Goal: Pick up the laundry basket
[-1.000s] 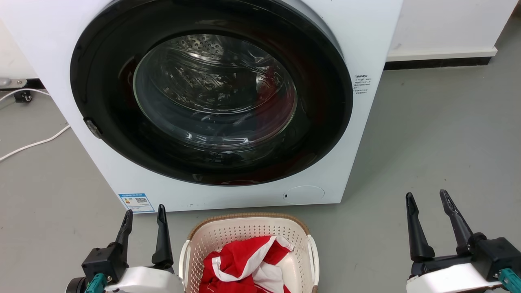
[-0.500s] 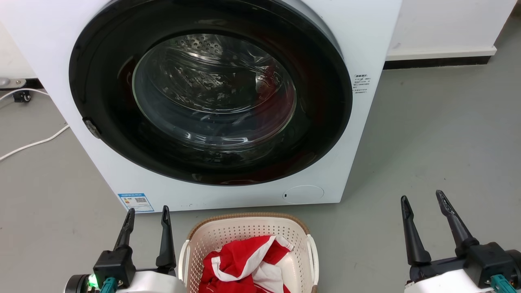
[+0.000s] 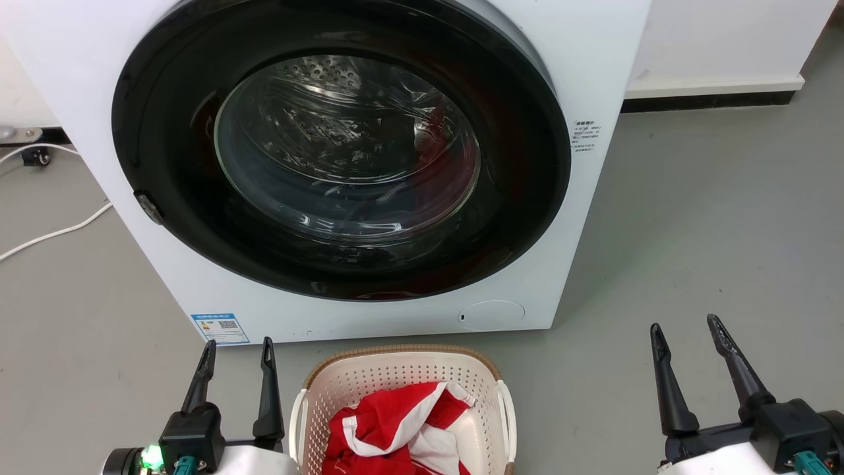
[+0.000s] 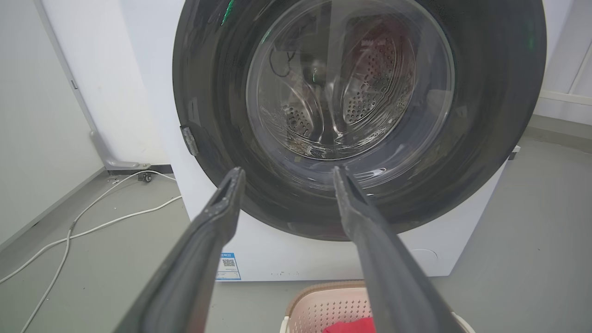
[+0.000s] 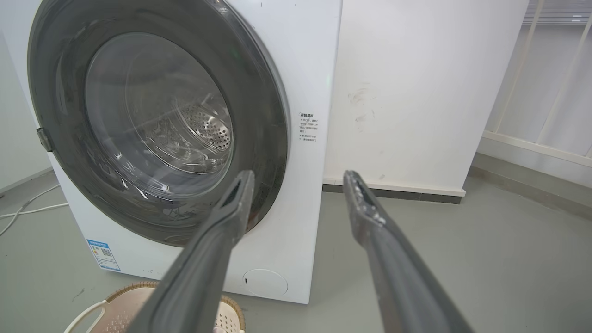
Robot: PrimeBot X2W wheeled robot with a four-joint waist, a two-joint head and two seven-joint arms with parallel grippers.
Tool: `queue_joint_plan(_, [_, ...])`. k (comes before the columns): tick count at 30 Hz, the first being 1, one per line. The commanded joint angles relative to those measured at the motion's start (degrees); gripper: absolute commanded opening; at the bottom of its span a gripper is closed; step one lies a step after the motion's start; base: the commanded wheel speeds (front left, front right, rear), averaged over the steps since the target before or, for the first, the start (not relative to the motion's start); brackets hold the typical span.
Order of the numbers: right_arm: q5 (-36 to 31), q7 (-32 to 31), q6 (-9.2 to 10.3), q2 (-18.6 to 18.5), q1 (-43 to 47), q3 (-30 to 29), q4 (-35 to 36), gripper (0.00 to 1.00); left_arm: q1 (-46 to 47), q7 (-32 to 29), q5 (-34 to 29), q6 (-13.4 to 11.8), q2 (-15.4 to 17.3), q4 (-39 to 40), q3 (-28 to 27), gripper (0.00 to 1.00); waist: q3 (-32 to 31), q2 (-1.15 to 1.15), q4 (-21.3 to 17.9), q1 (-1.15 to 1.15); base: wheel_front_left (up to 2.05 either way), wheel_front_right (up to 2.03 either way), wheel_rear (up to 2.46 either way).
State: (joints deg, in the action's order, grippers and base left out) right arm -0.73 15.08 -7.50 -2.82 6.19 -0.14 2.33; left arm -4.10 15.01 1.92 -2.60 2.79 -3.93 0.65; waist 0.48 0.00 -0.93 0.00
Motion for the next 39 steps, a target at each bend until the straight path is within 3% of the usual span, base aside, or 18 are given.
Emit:
queue_joint_plan(1, [0.45, 0.14, 0.02, -0.11, 0.46, -0.18, -0.3, 1.0, -0.38, 0.22, -0.12, -0.32, 0.16, 0.22, -0.17, 1.0, 0.0, 0.0, -0.01, 0.0, 0.0, 0.0, 0.0])
queue_joint_plan(26, [2.87, 0.14, 0.02, -0.11, -0.18, -0.24, -1.82, 1.0, -0.29, 0.22, -1.25, -0.78, 0.17, 0.44, -0.34, 1.0, 0.46, 0.0, 0.03, 0.0, 0.0, 0.0, 0.0])
queue_joint_plan(32, [2.32, 0.14, 0.02, -0.1, -2.1, -1.32, -3.1, 1.0, 1.4, 0.22, -0.64, 0.21, 0.59, -1.28, -1.53, 1.0, 1.63, 0.0, -0.03, 0.0, 0.0, 0.0, 0.0])
queue_joint_plan(39, [0.41, 0.13, 0.02, -0.08, -6.99, -0.08, -6.67, 1.0, 6.62, 0.22, 0.59, 3.6, 1.96, -8.15, -3.26, 1.0, 6.07, 0.0, 0.33, 0.0, 0.0, 0.0, 0.0])
